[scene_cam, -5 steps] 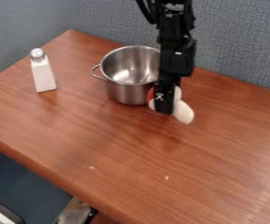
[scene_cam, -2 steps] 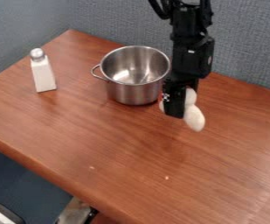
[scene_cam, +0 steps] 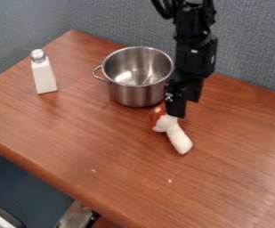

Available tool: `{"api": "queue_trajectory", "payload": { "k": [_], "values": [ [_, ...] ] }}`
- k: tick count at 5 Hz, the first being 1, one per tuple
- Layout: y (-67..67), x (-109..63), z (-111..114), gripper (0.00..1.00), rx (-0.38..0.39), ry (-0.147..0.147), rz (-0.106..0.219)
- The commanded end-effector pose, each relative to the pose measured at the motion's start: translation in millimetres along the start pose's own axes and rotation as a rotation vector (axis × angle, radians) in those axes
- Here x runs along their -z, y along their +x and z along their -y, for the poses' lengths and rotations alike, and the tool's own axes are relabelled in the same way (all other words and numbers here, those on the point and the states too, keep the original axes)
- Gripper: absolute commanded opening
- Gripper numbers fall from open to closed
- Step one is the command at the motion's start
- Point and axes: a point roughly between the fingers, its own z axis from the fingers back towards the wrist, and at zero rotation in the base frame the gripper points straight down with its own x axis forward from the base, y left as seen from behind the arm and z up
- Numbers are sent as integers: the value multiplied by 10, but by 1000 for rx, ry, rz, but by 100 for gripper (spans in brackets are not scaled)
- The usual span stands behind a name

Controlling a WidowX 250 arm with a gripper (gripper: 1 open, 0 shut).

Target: Put the mushroom in the metal pot

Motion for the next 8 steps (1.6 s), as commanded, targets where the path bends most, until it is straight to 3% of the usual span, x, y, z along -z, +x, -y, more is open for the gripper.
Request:
{"api": "queue_trajectory", "payload": {
  "k": [1, 2, 3, 4, 5, 6, 7, 8],
  "values": [
    [136, -70, -207, 0, 37, 50, 35],
    [282, 22, -342, 0, 67, 39, 68],
    [74, -55, -413, 100, -48, 61, 97],
    [-192, -148, -511, 0, -165, 93, 128],
    [-418, -145, -543, 100, -107, 106, 126],
    [-483, -136, -554, 0, -20, 119, 122],
    [-531, -120, -562, 0, 72, 131, 121],
    [-492, -266, -627, 100, 152, 120, 131]
  ]
}}
